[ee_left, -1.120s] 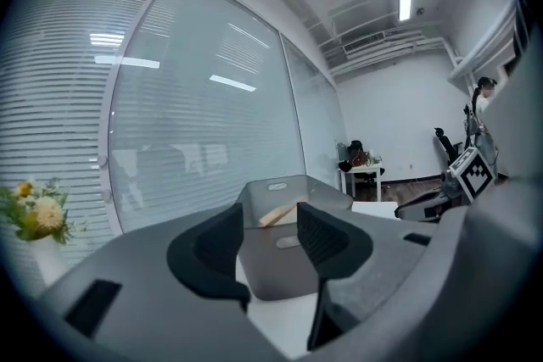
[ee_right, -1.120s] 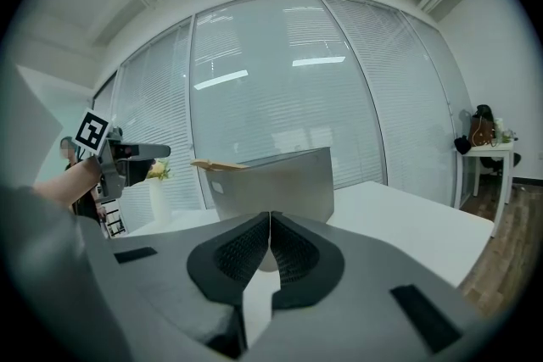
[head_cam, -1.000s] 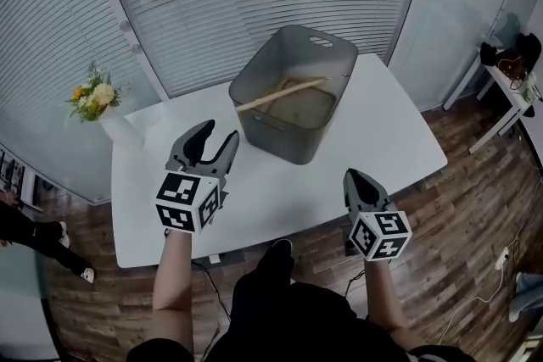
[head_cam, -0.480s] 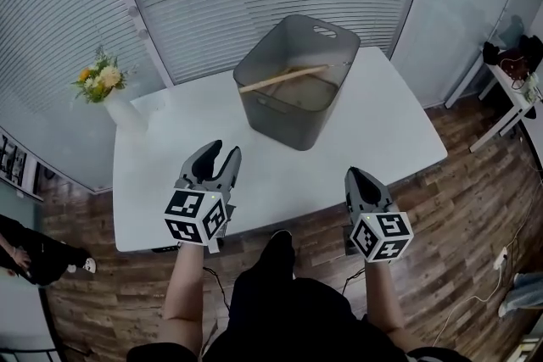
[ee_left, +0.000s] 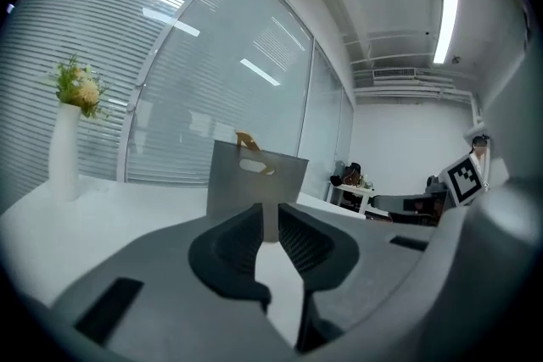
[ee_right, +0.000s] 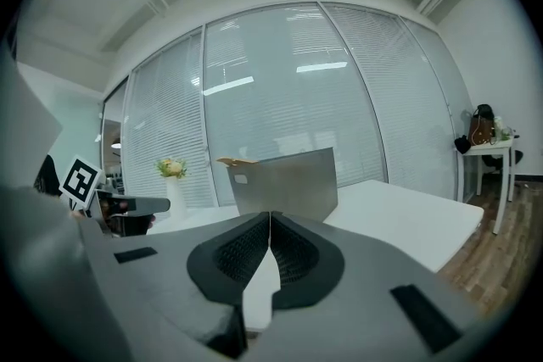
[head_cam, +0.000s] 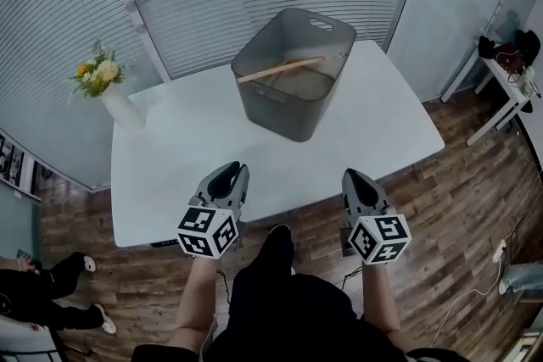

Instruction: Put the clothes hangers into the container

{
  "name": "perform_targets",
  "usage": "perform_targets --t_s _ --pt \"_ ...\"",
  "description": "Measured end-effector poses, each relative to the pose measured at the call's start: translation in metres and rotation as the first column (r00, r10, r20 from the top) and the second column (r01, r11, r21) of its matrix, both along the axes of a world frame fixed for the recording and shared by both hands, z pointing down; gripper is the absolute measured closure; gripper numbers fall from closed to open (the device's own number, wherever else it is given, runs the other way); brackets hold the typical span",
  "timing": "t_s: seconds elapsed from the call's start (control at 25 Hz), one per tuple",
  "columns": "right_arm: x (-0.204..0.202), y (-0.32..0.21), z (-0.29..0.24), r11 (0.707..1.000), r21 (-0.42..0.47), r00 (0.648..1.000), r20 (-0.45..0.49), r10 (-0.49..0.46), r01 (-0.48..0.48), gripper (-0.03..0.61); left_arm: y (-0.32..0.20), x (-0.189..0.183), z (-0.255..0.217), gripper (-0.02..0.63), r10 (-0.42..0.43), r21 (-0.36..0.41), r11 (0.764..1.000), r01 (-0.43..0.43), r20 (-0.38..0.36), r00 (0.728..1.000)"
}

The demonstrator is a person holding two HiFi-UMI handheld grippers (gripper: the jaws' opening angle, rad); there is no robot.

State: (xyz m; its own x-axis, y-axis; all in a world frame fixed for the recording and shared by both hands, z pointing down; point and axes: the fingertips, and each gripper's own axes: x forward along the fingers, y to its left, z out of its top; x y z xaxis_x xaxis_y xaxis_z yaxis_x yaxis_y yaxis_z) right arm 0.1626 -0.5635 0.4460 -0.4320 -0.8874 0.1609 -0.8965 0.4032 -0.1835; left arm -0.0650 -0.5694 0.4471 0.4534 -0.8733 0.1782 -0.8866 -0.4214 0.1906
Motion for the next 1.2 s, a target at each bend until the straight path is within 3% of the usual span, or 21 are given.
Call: perform_targets --t_s 0.24,0.56,1.2 --pt "-0.012 0.017 0.009 0.999 -0.007 0.999 -0.020 -0.038 0.038 0.549 0.025 -0.002 0.013 0.590 -0.034 0.023 0.999 0.034 -0.032 0.999" --pt "-0.024 0.031 0.017 0.999 -0.008 0.999 -0.011 -0.050 0.050 0.549 0.049 -0.022 0.026 0.599 -0.093 0.030 0.995 0.094 -0.017 0.996" --pt "-0.029 0.046 0.022 0.997 -0.005 0.996 -0.047 -0.081 0.081 0.551 0.064 -0.019 0.023 0.600 -0.068 0.051 0.996 0.068 0.007 0.998"
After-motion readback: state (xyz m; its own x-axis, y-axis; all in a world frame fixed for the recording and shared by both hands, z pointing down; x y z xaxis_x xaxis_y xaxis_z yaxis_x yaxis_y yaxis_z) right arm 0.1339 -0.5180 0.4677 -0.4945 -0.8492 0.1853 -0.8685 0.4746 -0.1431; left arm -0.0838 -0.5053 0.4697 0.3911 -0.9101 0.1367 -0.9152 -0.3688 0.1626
